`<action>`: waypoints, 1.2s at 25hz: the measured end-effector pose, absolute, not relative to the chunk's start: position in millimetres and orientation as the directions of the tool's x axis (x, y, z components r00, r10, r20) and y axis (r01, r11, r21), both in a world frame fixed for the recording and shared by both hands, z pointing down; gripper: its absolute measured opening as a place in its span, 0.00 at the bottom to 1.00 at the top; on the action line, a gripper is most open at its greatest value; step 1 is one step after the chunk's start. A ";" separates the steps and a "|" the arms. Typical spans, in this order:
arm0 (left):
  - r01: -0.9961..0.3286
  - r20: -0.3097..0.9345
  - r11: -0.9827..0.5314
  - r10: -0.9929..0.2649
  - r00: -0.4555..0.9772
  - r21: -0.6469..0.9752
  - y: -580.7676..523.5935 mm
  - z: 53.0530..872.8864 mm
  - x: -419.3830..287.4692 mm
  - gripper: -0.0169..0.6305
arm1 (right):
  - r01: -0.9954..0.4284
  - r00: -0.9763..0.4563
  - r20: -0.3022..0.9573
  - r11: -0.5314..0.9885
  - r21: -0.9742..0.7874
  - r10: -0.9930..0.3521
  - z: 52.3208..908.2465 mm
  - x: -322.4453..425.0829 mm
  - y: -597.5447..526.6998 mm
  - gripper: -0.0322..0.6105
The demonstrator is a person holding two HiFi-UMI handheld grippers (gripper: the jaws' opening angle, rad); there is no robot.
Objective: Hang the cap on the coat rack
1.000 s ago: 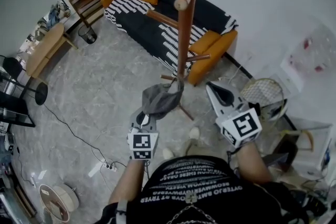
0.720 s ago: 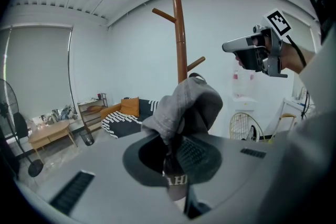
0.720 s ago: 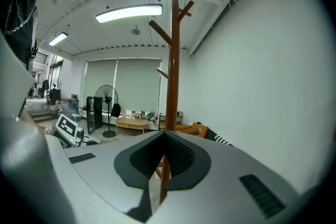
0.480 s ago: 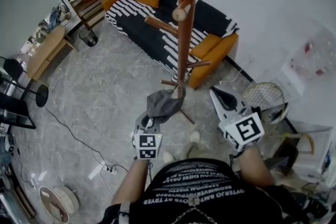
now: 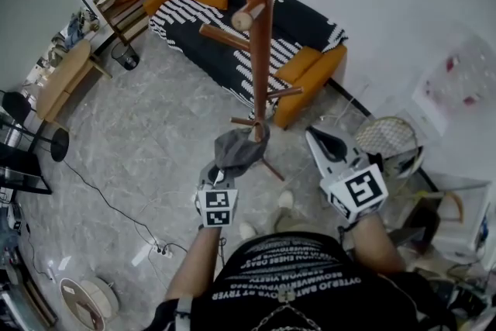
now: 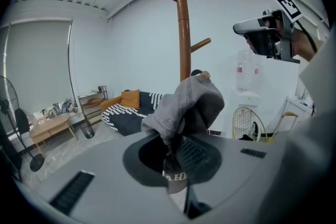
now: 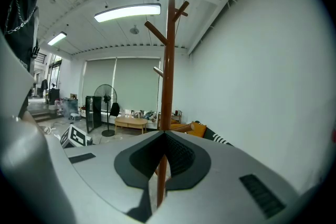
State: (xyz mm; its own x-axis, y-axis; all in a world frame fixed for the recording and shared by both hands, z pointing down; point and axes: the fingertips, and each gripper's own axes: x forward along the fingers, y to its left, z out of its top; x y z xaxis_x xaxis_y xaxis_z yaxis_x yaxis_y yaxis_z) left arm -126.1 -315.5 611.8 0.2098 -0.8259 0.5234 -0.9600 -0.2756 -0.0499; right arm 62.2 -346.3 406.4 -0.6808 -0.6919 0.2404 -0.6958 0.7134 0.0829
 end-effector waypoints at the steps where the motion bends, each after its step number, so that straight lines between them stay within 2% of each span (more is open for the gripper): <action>1: -0.961 0.527 -0.273 -0.824 0.207 -0.049 -316.9 614.2 -126.4 0.05 | -0.696 -0.680 0.241 0.713 0.084 -0.692 407.2 63.2 -346.3 0.05; 8: -0.965 0.553 -0.257 -0.812 0.188 -0.050 -326.4 627.6 -127.2 0.05 | -0.701 -0.675 0.241 0.708 0.084 -0.697 405.0 70.9 -346.1 0.05; 13: -0.959 0.620 -0.276 -0.764 0.181 -0.059 -324.5 651.6 -124.0 0.05 | -0.696 -0.677 0.238 0.711 0.098 -0.696 404.7 73.6 -346.0 0.05; 15: -0.959 0.638 -0.280 -0.747 0.188 -0.045 -320.8 659.6 -123.1 0.09 | -0.694 -0.679 0.237 0.713 0.100 -0.695 404.2 74.2 -345.3 0.05; 18: -0.955 0.655 -0.294 -0.727 0.207 -0.024 -314.0 667.1 -121.8 0.19 | -0.693 -0.684 0.231 0.715 0.093 -0.692 401.7 72.5 -343.7 0.05; 23: -0.946 0.640 -0.324 -0.728 0.246 -0.006 -303.5 659.2 -117.8 0.28 | -0.688 -0.691 0.227 0.721 0.084 -0.686 399.5 68.2 -338.8 0.05; 30: -0.941 0.544 -0.339 -0.793 0.274 -0.020 -296.9 598.5 -119.8 0.28 | -0.679 -0.704 0.223 0.731 0.069 -0.674 398.2 56.8 -328.1 0.05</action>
